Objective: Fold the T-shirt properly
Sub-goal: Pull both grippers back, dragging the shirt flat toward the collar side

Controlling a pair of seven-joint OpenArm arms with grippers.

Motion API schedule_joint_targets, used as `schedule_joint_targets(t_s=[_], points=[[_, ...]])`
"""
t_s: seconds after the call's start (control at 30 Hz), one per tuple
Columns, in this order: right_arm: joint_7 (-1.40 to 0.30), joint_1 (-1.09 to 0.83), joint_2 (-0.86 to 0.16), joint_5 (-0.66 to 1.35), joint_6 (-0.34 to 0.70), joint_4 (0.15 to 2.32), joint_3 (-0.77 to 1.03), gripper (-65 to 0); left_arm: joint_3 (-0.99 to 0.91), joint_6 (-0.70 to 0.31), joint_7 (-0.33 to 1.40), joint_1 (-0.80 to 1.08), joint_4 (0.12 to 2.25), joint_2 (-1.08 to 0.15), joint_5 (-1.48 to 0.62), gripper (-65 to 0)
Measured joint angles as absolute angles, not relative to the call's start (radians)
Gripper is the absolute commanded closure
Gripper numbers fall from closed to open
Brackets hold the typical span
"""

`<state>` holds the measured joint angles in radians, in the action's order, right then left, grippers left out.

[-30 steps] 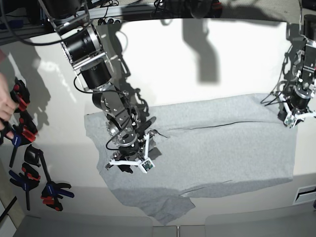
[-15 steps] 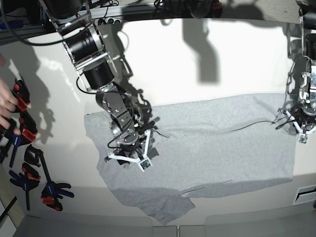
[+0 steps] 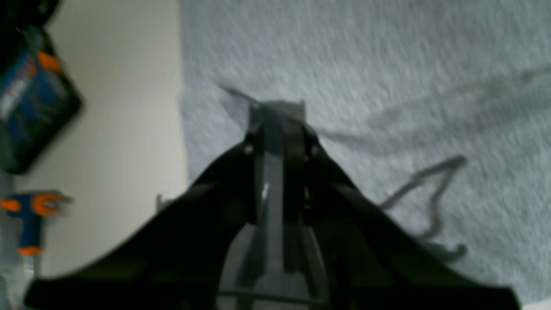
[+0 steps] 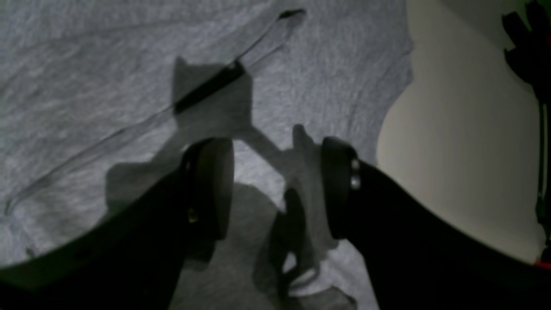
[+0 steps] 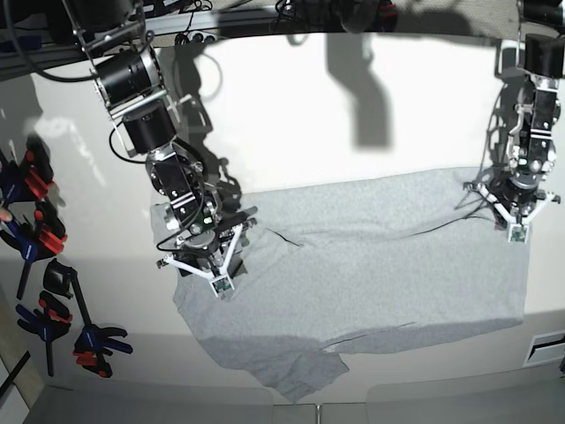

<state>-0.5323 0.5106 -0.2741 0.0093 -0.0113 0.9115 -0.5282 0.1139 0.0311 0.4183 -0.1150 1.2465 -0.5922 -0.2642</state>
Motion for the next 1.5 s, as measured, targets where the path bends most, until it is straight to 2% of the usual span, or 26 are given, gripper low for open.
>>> schedule_joint_targets(t_s=[0.23,0.37,0.47,0.63,0.77,1.1,1.5], points=[[-0.470,0.445,-0.280,0.028,-0.006,0.927,-0.520,-30.3,0.114,0.031,0.446,-0.111,1.195,-0.527,-0.271,-6.8],[-0.454,0.393,-0.277,0.086,-0.015,0.932,-0.466,-30.3,0.110,0.033,0.541,-0.115,1.180,-0.526,-0.318,-6.8],[-0.451,0.341,-0.274,0.124,0.037,0.946,-0.368,-30.3,0.110,0.030,0.569,-0.104,1.184,-0.533,-0.322,-6.8],[-0.464,0.231,-0.268,0.139,0.162,1.034,-0.181,-30.3,0.103,0.033,0.505,-0.038,1.200,-0.542,-0.322,-6.8],[-0.479,0.112,-0.269,0.130,0.225,1.161,-0.086,-30.3,0.098,0.042,0.448,0.030,1.225,-0.546,-0.321,-6.8],[-0.548,-0.218,-0.272,0.124,0.233,1.516,0.024,-30.3,0.086,0.084,0.406,0.295,1.431,-0.557,-0.282,-6.8],[-0.544,-0.484,-0.280,0.136,0.257,1.686,0.189,-30.3,0.078,0.124,0.340,0.571,1.630,-0.473,-0.234,-6.8]])
